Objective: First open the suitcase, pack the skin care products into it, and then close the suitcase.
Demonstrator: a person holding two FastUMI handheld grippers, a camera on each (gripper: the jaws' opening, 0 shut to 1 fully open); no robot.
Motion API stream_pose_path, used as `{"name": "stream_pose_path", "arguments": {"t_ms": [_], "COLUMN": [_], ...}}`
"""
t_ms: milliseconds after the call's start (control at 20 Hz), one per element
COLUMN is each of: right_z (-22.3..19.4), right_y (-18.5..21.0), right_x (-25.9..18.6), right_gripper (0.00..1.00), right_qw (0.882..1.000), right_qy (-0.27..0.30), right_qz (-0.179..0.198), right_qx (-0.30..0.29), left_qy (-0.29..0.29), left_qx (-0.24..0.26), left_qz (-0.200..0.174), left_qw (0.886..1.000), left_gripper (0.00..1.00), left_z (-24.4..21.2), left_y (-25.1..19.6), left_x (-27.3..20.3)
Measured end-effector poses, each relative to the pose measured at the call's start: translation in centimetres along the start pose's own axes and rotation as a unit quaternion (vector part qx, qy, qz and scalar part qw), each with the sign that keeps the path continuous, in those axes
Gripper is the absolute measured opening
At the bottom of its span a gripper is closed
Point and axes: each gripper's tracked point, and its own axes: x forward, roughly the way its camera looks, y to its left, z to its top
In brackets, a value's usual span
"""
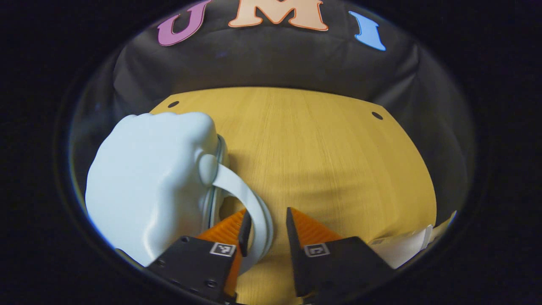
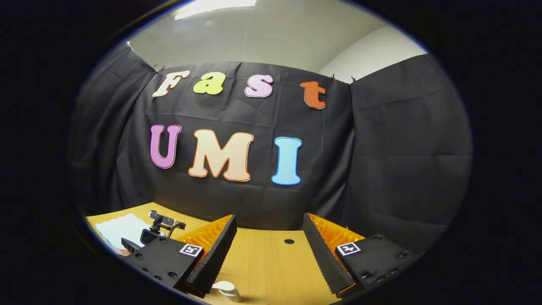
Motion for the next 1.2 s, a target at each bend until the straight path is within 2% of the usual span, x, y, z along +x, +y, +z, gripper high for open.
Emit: {"name": "stream_pose_path", "arguments": {"t_ms": [50, 100, 250, 500, 850, 1200], "right_z": [0.0, 0.0, 0.0, 1.0, 0.9, 1.1], "right_y": [0.0, 0.1, 0.4, 1.1, 1.6, 3.5], "right_x": [0.0, -0.1, -0.1, -0.2, -0.2, -0.2], "right_gripper": [0.99, 0.99, 0.99, 0.99, 0.99, 0.99], "right_qw": [1.000, 1.000, 1.000, 1.000, 0.999, 0.998], "right_qy": [-0.001, -0.001, -0.005, -0.024, -0.027, -0.033], "right_qz": [0.000, 0.002, 0.008, 0.015, 0.024, 0.046], "right_qx": [0.002, 0.003, 0.003, 0.000, 0.020, 0.033], "left_qy": [0.004, 0.008, 0.017, 0.013, -0.025, -0.059], "left_qx": [-0.007, -0.017, -0.007, -0.001, 0.003, 0.014], "left_qz": [-0.002, -0.009, -0.024, -0.017, -0.060, -0.061], "left_qw": [1.000, 1.000, 1.000, 1.000, 0.998, 0.996], "left_gripper": [0.35, 0.14, 0.10, 0.00, 0.00, 0.00], "left_z": [0.0, -0.1, 0.0, 0.8, 3.8, 6.9], "left_y": [0.3, 0.2, 0.1, -0.4, -0.8, 0.8], "left_x": [0.0, -0.1, -0.5, -1.5, -5.7, -9.2]}}
